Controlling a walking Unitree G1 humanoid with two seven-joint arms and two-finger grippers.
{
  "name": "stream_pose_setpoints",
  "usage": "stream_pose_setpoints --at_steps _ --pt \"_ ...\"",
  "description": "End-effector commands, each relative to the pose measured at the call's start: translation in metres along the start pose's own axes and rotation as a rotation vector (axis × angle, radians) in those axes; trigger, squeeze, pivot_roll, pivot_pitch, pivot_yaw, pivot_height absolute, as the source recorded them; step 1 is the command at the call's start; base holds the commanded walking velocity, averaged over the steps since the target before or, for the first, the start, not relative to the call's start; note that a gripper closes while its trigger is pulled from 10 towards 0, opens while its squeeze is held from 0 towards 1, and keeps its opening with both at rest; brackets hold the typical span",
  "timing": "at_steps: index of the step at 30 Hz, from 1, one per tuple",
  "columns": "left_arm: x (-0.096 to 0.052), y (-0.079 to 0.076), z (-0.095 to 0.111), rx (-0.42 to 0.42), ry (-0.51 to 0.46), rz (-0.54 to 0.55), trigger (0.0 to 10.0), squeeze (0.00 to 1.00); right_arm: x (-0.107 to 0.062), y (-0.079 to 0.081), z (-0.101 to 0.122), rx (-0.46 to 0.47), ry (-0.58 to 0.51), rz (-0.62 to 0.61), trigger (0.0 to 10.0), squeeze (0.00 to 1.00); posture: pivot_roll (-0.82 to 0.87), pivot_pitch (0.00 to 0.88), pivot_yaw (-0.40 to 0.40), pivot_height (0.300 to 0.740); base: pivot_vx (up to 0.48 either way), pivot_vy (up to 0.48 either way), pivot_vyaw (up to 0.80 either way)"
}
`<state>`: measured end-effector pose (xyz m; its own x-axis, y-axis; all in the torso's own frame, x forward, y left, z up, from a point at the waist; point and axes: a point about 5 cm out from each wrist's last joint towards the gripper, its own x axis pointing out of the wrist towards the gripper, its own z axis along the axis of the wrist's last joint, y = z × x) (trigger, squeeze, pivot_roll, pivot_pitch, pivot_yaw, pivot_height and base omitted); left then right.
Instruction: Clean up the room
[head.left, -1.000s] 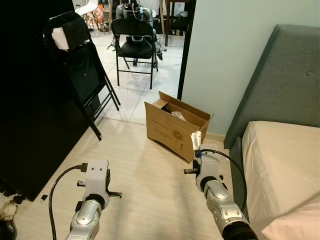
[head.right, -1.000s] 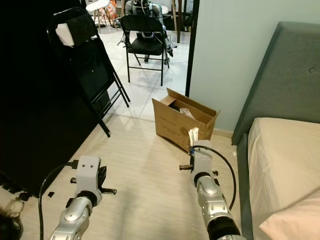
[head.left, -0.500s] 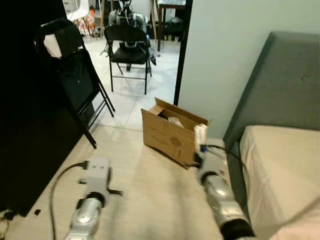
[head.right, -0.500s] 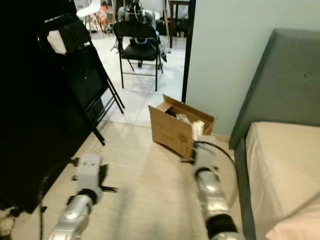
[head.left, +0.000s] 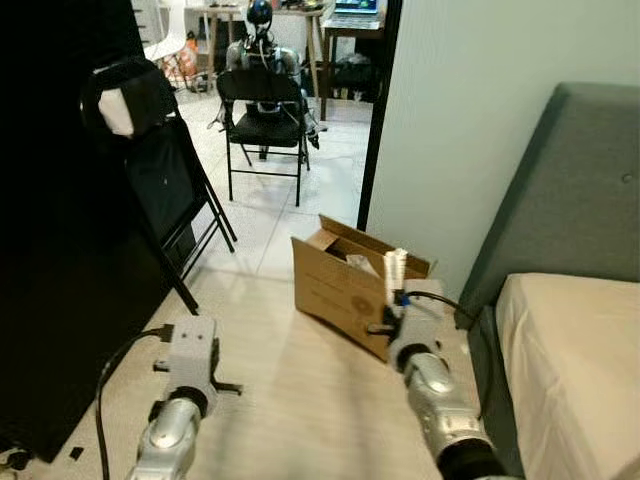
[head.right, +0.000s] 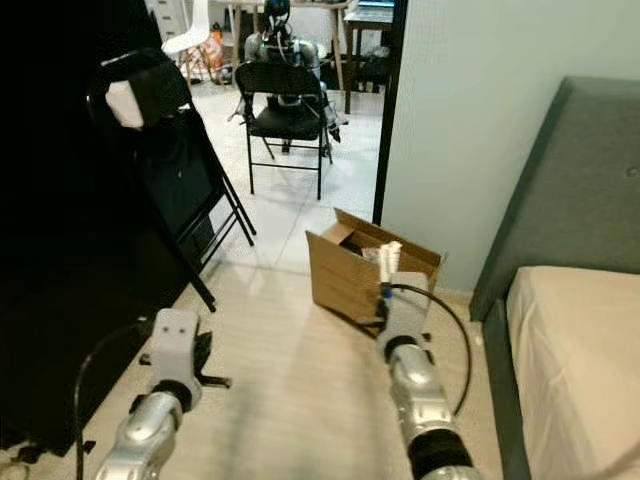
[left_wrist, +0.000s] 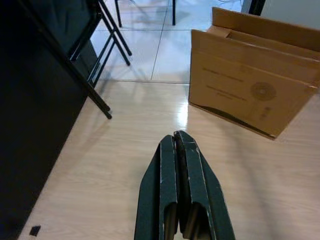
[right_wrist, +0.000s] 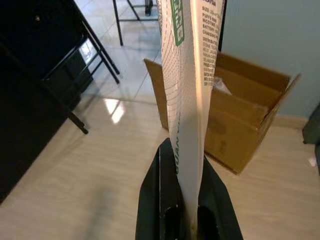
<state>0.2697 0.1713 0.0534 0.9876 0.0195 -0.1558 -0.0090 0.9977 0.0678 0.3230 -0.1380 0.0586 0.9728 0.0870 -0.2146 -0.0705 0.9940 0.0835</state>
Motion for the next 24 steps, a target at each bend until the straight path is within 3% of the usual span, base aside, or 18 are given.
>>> stream_pose_setpoints --at_steps 1,12,24 --pt "-0.0012 -0.0010 -0.0021 -0.006 0.015 -0.006 10.0 0.00 -0.0012 -0.0062 -0.0039 -0.011 0.016 -0.023 10.0 0.00 0.01 0.052 0.014 0.740 0.337 0.000 0.00" --pt "0.0013 -0.0017 -0.0043 -0.003 0.034 -0.022 10.0 0.00 -0.0034 -0.0086 -0.0092 -0.018 0.033 -0.059 10.0 0.00 0.00 0.042 0.041 0.740 0.338 0.000 0.00" --pt "0.0051 -0.0018 -0.0011 -0.009 0.026 -0.011 10.0 0.00 -0.0049 -0.0131 -0.0099 -0.028 0.031 -0.069 10.0 0.00 -0.01 0.052 0.025 0.740 0.339 0.000 -0.78"
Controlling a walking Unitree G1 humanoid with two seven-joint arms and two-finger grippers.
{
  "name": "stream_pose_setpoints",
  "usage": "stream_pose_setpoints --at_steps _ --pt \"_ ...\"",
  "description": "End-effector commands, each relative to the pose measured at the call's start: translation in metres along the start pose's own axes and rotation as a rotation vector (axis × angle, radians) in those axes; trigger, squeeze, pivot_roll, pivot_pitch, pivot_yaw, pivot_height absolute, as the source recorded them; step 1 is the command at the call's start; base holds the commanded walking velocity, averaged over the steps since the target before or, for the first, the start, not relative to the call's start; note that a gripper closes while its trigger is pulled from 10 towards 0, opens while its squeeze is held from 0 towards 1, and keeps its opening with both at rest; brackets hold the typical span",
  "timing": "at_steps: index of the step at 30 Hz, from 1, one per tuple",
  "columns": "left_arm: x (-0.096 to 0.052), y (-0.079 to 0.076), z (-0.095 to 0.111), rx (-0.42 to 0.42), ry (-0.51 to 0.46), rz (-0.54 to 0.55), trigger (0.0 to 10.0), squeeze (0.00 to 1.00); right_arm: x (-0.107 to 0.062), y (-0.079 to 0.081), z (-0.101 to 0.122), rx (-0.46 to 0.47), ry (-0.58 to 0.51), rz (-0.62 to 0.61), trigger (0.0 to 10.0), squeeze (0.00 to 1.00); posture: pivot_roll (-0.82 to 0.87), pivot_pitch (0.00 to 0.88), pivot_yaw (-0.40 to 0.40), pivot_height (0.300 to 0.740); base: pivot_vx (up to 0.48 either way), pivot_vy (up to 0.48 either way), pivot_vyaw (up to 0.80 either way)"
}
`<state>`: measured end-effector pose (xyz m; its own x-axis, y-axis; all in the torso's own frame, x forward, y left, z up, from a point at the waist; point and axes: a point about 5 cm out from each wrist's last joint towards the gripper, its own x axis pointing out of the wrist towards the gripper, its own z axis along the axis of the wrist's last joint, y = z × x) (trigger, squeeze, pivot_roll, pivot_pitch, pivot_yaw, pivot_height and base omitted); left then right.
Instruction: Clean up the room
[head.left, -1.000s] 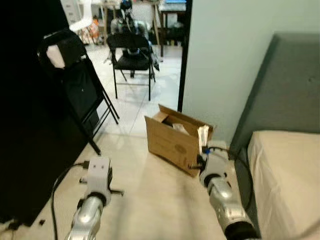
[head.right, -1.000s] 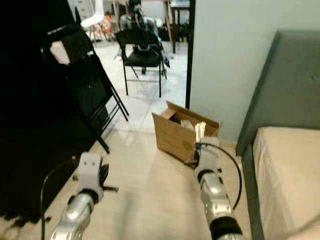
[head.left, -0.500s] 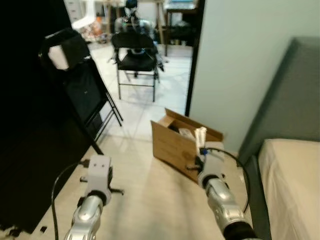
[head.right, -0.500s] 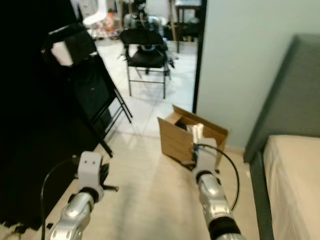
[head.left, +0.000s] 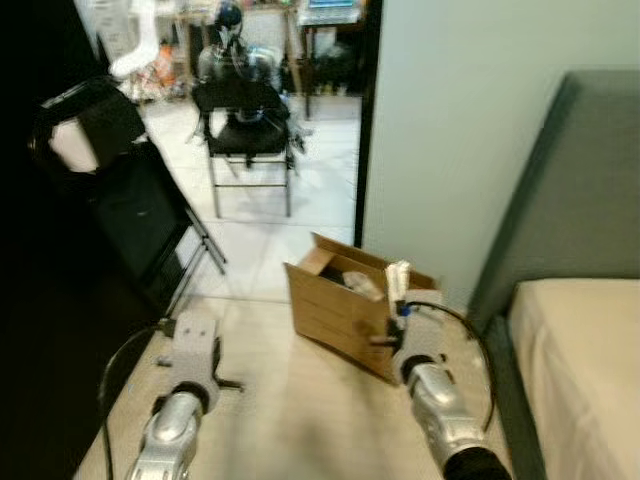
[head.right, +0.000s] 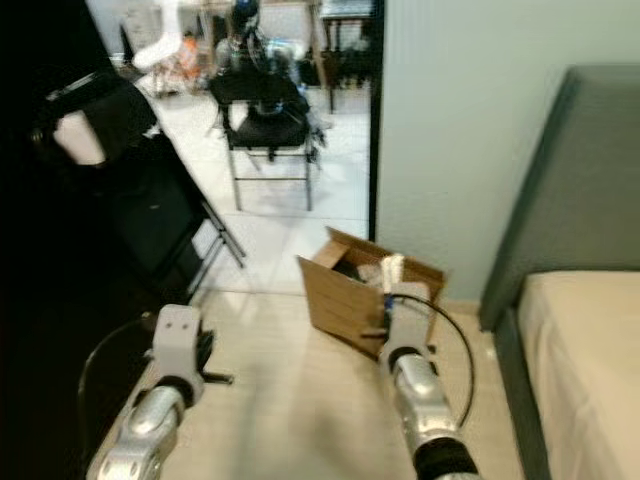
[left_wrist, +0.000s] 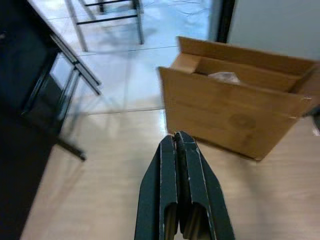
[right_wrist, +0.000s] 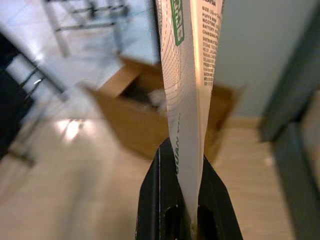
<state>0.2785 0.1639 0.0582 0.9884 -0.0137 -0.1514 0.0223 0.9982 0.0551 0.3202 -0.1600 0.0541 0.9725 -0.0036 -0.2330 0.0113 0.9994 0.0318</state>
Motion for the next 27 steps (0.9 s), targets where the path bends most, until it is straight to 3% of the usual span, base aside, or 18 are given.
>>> stream_pose_setpoints --at_steps 1,8,27 --pt "-0.003 0.005 -0.008 -0.002 0.032 0.022 10.0 0.00 -0.002 0.009 -0.006 0.004 0.017 0.023 10.0 0.00 -0.01 0.052 0.025 0.740 0.337 0.000 -0.80" --pt "-0.004 0.004 -0.009 -0.012 0.032 0.029 10.0 0.00 -0.001 0.008 -0.005 -0.002 0.014 0.028 10.0 0.00 -0.01 0.055 0.016 0.740 0.341 0.000 -0.80" --pt "-0.006 0.005 -0.009 -0.011 0.023 0.050 10.0 0.00 0.002 0.022 -0.001 -0.038 0.028 0.174 10.0 0.00 -0.01 0.058 -0.002 0.740 0.338 0.000 0.00"
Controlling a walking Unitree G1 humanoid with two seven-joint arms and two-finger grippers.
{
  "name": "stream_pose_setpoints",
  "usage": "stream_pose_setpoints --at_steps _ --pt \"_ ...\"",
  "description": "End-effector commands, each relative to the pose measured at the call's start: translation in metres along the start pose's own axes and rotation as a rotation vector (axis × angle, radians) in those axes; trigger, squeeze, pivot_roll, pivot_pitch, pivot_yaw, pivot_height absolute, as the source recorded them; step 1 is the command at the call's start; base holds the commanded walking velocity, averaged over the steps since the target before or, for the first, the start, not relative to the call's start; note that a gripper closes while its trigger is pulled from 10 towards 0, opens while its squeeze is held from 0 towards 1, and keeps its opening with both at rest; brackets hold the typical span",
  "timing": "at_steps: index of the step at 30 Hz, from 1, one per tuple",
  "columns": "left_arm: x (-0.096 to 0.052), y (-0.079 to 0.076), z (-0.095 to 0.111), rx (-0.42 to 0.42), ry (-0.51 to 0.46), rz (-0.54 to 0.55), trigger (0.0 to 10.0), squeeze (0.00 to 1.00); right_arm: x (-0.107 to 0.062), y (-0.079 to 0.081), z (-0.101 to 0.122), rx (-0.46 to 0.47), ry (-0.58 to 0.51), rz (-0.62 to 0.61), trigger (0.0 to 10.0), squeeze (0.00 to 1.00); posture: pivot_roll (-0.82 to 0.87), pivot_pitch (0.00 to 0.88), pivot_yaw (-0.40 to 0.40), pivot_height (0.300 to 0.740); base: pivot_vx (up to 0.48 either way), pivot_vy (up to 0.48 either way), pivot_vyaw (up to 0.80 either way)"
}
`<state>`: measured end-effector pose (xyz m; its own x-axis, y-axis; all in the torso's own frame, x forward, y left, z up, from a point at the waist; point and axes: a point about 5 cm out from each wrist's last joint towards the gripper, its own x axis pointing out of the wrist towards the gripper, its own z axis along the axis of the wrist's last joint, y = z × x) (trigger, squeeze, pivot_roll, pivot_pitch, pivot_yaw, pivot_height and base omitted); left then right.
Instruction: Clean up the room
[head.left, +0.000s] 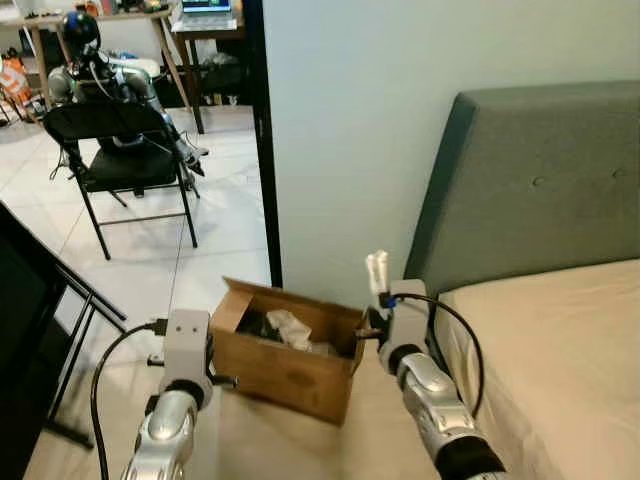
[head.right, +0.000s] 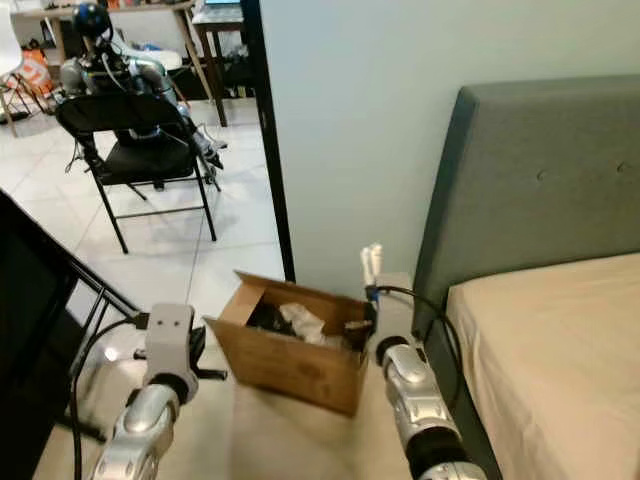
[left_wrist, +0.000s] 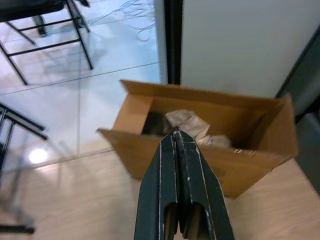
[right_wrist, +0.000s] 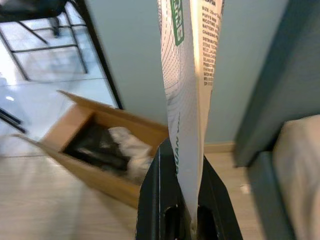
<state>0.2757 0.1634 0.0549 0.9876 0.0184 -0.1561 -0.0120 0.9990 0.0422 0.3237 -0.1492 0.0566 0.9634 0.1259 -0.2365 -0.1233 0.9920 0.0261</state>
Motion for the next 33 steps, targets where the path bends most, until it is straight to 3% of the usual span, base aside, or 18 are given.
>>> stream_pose_setpoints --at_steps 1,26,31,33 --pt "-0.003 0.006 -0.005 0.007 0.017 0.018 10.0 0.00 0.001 0.011 -0.003 0.000 0.020 0.045 10.0 0.00 -0.01 0.058 -0.002 0.740 0.337 0.000 0.00" --pt "-0.005 0.005 -0.005 0.015 0.016 0.012 10.0 0.00 0.000 0.018 -0.008 -0.032 0.057 0.135 10.0 0.00 -0.01 0.066 0.000 0.740 0.335 0.000 0.00" --pt "-0.006 0.006 -0.006 0.030 0.015 0.014 10.0 0.00 0.001 0.021 -0.013 -0.131 0.122 0.192 10.0 0.00 0.00 0.066 -0.003 0.740 0.000 0.000 0.00" --pt "-0.008 0.008 -0.007 0.032 0.016 0.020 10.0 0.00 0.000 0.022 -0.018 -0.238 0.206 0.252 10.0 0.00 0.00 0.067 -0.005 0.740 0.000 0.000 0.00"
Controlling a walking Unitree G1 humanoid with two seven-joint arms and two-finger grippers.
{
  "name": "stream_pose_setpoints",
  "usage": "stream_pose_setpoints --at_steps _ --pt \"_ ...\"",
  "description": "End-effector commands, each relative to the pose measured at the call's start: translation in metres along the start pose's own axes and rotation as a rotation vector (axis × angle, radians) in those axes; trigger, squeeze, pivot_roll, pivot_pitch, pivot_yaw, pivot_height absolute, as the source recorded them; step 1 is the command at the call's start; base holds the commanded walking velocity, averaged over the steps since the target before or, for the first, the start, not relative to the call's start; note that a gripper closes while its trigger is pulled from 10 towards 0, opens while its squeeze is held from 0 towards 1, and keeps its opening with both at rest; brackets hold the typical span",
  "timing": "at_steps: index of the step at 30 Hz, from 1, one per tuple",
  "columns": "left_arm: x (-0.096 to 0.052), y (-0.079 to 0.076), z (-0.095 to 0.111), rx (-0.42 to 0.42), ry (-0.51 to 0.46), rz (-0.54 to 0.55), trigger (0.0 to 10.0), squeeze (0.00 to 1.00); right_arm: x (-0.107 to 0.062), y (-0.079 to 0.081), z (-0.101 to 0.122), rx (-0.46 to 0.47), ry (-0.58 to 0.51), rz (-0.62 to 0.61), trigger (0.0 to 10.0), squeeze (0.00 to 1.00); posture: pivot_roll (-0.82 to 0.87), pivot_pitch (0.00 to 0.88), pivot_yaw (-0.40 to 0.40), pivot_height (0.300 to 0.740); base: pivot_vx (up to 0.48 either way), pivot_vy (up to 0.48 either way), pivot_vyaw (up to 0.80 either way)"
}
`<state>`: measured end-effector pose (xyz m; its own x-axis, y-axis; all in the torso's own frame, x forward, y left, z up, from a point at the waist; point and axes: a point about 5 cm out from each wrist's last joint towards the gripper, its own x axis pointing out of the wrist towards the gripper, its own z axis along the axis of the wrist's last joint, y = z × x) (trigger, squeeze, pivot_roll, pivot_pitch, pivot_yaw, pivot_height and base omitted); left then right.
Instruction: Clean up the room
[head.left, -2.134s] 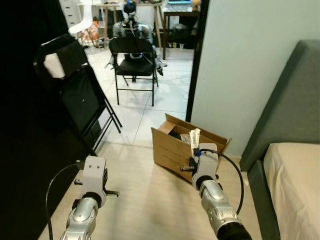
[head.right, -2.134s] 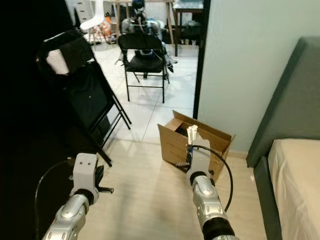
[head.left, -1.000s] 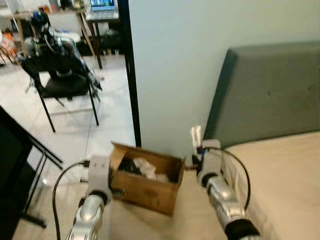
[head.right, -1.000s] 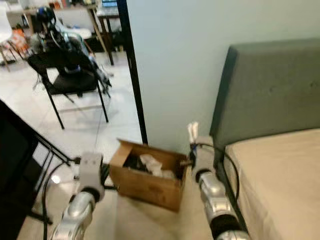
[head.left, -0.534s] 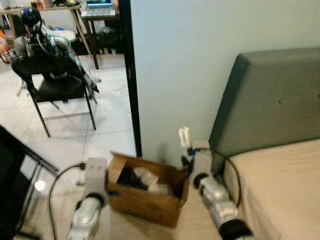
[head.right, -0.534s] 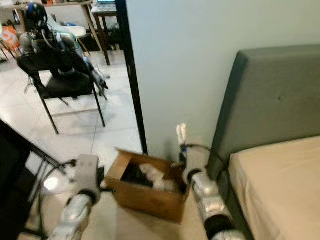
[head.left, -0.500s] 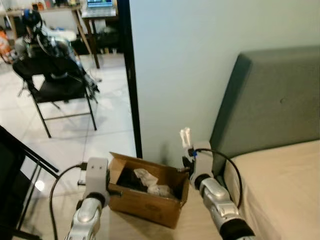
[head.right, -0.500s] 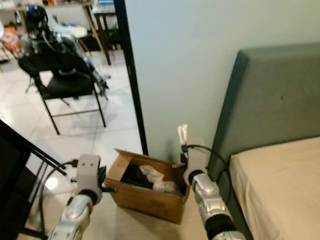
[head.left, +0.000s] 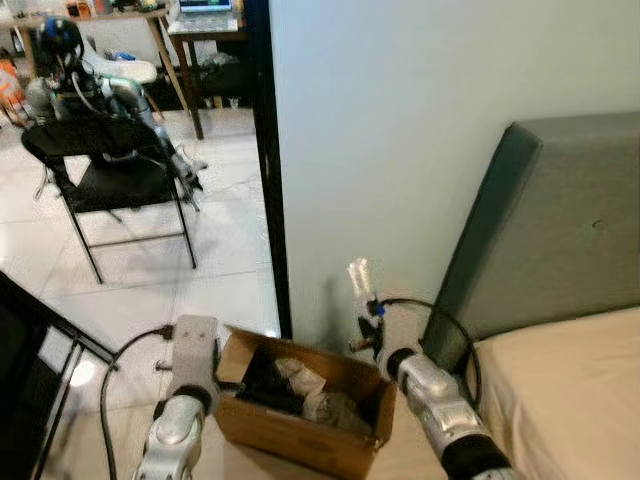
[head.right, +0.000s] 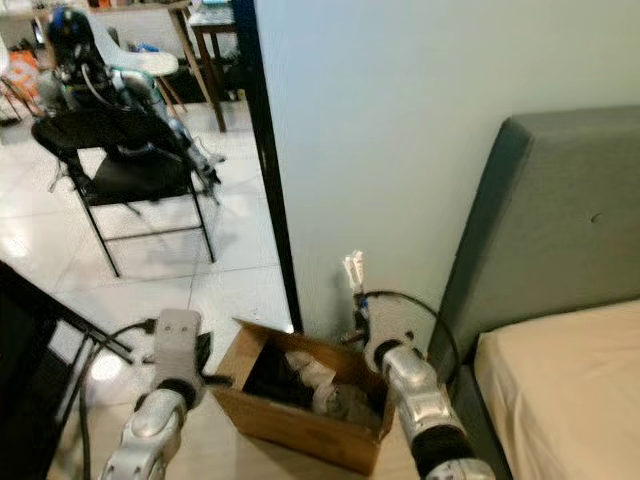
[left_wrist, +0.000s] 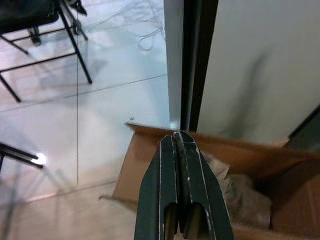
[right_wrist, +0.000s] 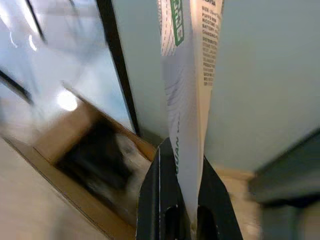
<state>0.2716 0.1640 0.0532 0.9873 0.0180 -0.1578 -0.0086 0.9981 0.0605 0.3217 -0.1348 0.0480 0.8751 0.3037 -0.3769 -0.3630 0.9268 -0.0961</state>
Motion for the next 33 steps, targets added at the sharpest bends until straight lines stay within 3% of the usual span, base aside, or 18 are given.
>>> stream_pose_setpoints --at_steps 1,8,14,15,22,25,27,28,33 --pt "-0.004 0.007 -0.005 0.013 0.014 0.020 10.0 0.00 0.001 0.010 -0.007 -0.043 0.065 0.056 10.0 0.00 0.00 0.067 -0.005 0.740 0.000 0.000 0.00" --pt "-0.004 0.008 -0.005 0.016 0.013 0.024 10.0 0.00 0.003 0.012 -0.004 -0.086 0.080 0.099 10.0 0.00 0.00 0.065 -0.006 0.740 0.000 0.000 0.00" --pt "-0.003 0.005 -0.006 0.025 0.015 0.011 10.0 0.00 0.007 0.017 0.000 -0.207 0.139 0.206 10.0 0.00 -0.01 0.063 -0.006 0.740 0.000 0.000 0.00" --pt "-0.003 0.003 -0.007 0.040 0.025 -0.005 10.0 0.00 0.009 0.017 0.000 -0.280 0.178 0.245 10.0 0.00 -0.01 0.066 -0.007 0.740 0.000 0.000 0.00" --pt "-0.004 0.001 -0.011 0.078 0.051 -0.045 10.0 0.00 0.012 0.016 0.002 -0.357 0.258 0.302 10.0 0.00 0.00 0.083 -0.010 0.740 0.000 0.000 0.00" --pt "-0.006 0.003 -0.011 0.137 0.053 -0.104 10.0 0.00 0.016 0.008 0.004 -0.467 0.317 0.291 10.0 0.00 0.00 0.150 -0.018 0.740 0.000 0.000 0.00" --pt "-0.006 0.003 -0.010 0.156 0.050 -0.125 10.0 0.00 0.017 0.006 0.005 -0.501 0.333 0.288 10.0 0.00 0.00 0.150 -0.018 0.740 0.000 0.000 0.00" --pt "-0.007 0.004 -0.008 0.181 0.043 -0.151 10.0 0.00 0.018 0.003 0.007 -0.516 0.340 0.277 10.0 0.00 0.00 0.190 -0.025 0.740 0.000 0.000 0.00" --pt "-0.017 0.006 -0.003 0.302 0.000 -0.303 10.0 0.00 0.021 0.000 0.014 -0.501 0.351 0.267 10.0 0.00 0.01 0.299 -0.050 0.740 0.000 0.000 0.00"
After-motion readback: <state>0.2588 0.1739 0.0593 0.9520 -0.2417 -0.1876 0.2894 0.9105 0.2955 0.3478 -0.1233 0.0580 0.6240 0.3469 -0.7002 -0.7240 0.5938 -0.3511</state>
